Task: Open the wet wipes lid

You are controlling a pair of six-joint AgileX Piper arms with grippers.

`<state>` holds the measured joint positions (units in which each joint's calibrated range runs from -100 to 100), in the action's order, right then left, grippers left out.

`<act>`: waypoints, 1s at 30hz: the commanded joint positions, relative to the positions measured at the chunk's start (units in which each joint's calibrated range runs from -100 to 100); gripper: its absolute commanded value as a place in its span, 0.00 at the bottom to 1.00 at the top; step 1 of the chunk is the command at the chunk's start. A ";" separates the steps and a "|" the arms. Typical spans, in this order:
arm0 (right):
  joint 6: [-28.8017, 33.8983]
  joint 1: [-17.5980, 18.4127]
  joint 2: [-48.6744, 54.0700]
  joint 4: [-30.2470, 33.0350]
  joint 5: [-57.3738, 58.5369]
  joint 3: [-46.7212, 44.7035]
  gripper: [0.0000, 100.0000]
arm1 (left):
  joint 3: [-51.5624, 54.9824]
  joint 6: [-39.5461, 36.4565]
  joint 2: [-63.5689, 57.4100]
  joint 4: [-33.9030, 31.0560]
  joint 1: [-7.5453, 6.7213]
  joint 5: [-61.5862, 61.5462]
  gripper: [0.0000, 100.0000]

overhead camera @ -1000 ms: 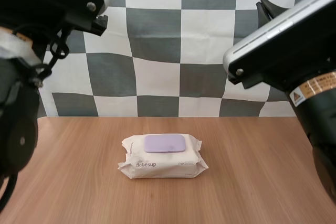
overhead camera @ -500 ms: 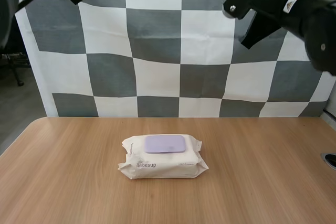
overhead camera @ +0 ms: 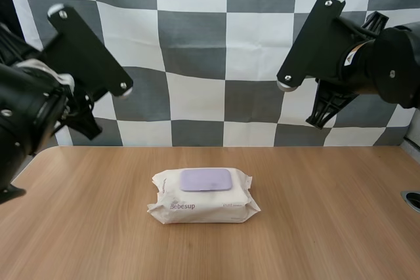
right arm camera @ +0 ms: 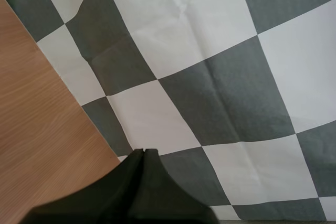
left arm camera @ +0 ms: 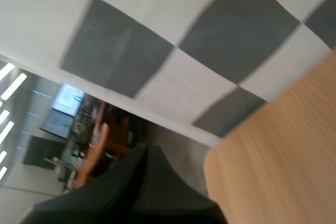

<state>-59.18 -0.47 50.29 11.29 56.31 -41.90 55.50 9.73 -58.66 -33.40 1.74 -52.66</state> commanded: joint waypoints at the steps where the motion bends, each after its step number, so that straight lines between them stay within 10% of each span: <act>1: 0.33 0.04 -0.29 -0.04 1.41 0.02 0.00 | 10.73 1.24 3.38 6.73 0.69 2.92 0.00; 12: 0.68 0.04 -1.96 -0.01 1.12 0.02 0.00 | 6.28 24.46 17.55 43.06 7.76 10.11 0.00; 22: 0.68 0.04 -7.01 0.11 0.90 0.02 0.00 | -0.03 40.40 20.59 72.70 13.02 -22.84 0.00; 30: 0.68 0.04 -7.01 0.11 0.46 0.02 0.00 | -0.03 49.43 27.69 80.97 19.28 -47.34 0.00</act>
<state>-58.49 -0.47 43.32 11.38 56.73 -41.90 55.47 50.12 -32.04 16.63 19.04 -69.95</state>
